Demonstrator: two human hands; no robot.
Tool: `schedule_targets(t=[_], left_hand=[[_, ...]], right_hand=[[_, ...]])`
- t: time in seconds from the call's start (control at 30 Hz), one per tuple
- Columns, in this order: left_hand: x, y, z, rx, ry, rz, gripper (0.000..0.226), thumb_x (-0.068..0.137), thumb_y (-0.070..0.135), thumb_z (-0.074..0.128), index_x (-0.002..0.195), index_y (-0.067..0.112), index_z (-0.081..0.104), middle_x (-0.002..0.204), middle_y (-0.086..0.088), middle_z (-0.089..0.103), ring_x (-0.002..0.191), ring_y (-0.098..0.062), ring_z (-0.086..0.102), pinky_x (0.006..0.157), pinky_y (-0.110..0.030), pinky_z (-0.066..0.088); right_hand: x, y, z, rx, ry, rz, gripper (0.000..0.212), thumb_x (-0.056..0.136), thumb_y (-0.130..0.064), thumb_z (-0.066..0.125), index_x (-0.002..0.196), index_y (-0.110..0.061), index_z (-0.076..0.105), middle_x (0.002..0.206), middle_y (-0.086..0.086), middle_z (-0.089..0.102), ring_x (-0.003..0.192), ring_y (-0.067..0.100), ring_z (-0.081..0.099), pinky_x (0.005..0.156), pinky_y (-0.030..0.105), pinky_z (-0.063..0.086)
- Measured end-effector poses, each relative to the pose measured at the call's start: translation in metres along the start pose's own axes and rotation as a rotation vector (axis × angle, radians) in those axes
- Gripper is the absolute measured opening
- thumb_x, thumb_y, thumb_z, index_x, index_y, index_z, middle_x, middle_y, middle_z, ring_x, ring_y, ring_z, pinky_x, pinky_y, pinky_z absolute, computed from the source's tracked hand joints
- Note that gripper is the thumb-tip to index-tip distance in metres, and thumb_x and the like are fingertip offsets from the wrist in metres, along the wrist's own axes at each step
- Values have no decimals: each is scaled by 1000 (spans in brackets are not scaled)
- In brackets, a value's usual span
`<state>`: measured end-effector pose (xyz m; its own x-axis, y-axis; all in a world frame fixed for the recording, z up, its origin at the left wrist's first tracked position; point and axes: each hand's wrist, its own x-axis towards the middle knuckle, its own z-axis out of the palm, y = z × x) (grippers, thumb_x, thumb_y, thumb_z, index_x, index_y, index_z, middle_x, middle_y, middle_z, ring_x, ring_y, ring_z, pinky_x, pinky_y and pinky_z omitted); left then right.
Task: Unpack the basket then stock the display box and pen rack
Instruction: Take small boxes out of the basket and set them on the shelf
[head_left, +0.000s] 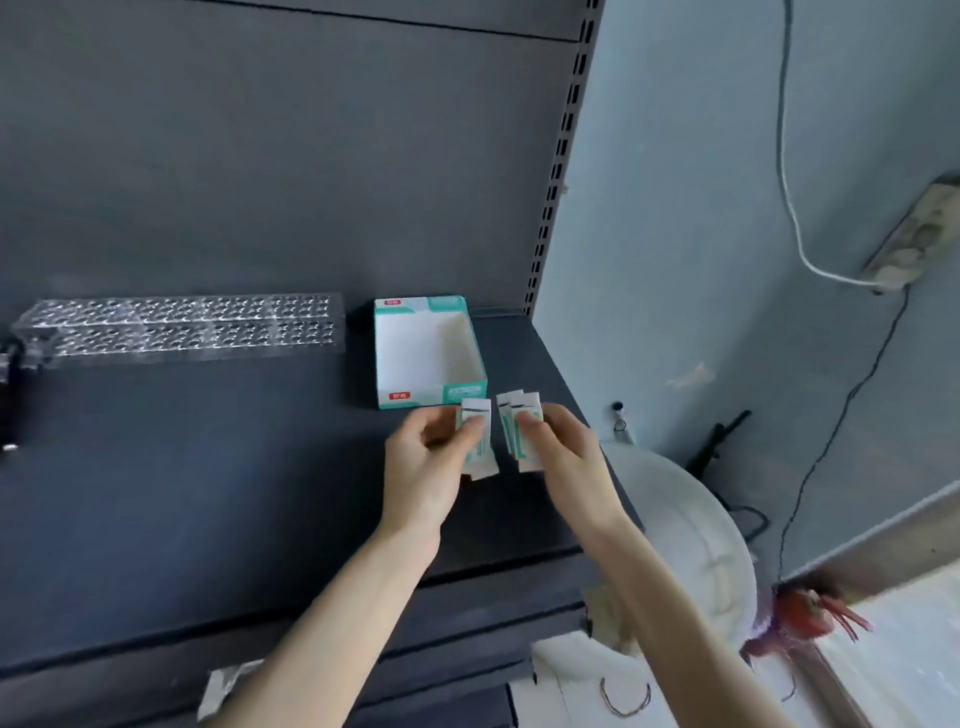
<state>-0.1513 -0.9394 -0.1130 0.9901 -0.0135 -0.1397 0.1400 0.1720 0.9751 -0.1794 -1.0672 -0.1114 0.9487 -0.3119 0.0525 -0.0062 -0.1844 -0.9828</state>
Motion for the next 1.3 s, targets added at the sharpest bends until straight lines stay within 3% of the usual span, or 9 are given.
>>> schedule_targets(t=[0.1, 0.2, 0.33, 0.5, 0.7, 0.83, 0.93, 1.1, 1.3], left_hand=[[6, -6, 7, 154, 106, 68, 22, 78, 17, 76, 97, 10, 68, 92, -1, 72, 86, -13, 67, 70, -23, 52], [15, -7, 12, 256, 197, 106, 17, 76, 21, 79, 85, 18, 65, 84, 2, 69, 81, -12, 66, 74, -30, 54], [22, -6, 14, 447, 285, 152, 22, 75, 30, 78, 73, 27, 56, 72, 13, 64, 67, 4, 61, 64, -20, 51], [25, -4, 14, 605, 336, 180, 21, 81, 35, 73, 77, 19, 59, 67, 16, 60, 72, -12, 63, 71, -31, 50], [21, -8, 14, 826, 332, 274, 30, 92, 38, 56, 75, 13, 57, 86, -5, 62, 78, -24, 58, 69, -33, 42], [20, -6, 10, 843, 291, 249, 26, 93, 32, 55, 87, 10, 67, 89, -4, 67, 80, -22, 61, 72, -35, 48], [18, -4, 10, 817, 252, 230, 20, 92, 27, 58, 91, 11, 69, 89, -2, 70, 82, -22, 63, 78, -39, 51], [13, 3, 7, 822, 166, 230, 18, 92, 26, 58, 91, 11, 69, 81, 6, 66, 76, -17, 62, 75, -36, 52], [-6, 19, -19, 880, 161, 404, 22, 91, 21, 59, 111, 14, 66, 103, 3, 63, 89, -12, 60, 82, -36, 51]], right_hand=[[17, 7, -7, -30, -66, 36, 20, 92, -27, 55, 107, -17, 63, 98, -6, 69, 91, 9, 63, 79, 25, 49], [31, 13, -8, -131, -91, 23, 14, 87, -32, 61, 96, -21, 61, 86, -10, 66, 82, 9, 62, 71, 23, 46], [47, 17, -6, -243, -83, 9, 13, 86, -35, 61, 88, -22, 59, 81, -10, 64, 79, 9, 60, 63, 17, 43], [59, 19, -3, -368, -120, -55, 22, 87, -35, 60, 95, -16, 68, 92, 2, 67, 93, 19, 60, 76, 29, 48], [53, 19, -1, -351, 6, -51, 18, 85, -36, 64, 89, -19, 57, 82, -7, 62, 81, 15, 60, 74, 33, 50], [52, 20, -2, -399, 18, -106, 12, 88, -30, 61, 84, -19, 59, 88, 0, 61, 82, 16, 57, 73, 28, 45], [52, 18, 1, -392, 13, -119, 12, 88, -28, 61, 87, -16, 62, 88, 1, 64, 81, 16, 59, 75, 33, 50], [47, 12, 1, -375, -40, -103, 15, 91, -31, 56, 87, -17, 62, 88, 0, 66, 80, 16, 61, 75, 38, 53], [36, -8, 0, -506, -50, -317, 20, 93, -23, 52, 107, -13, 62, 105, 3, 63, 97, 25, 56, 80, 41, 49]])
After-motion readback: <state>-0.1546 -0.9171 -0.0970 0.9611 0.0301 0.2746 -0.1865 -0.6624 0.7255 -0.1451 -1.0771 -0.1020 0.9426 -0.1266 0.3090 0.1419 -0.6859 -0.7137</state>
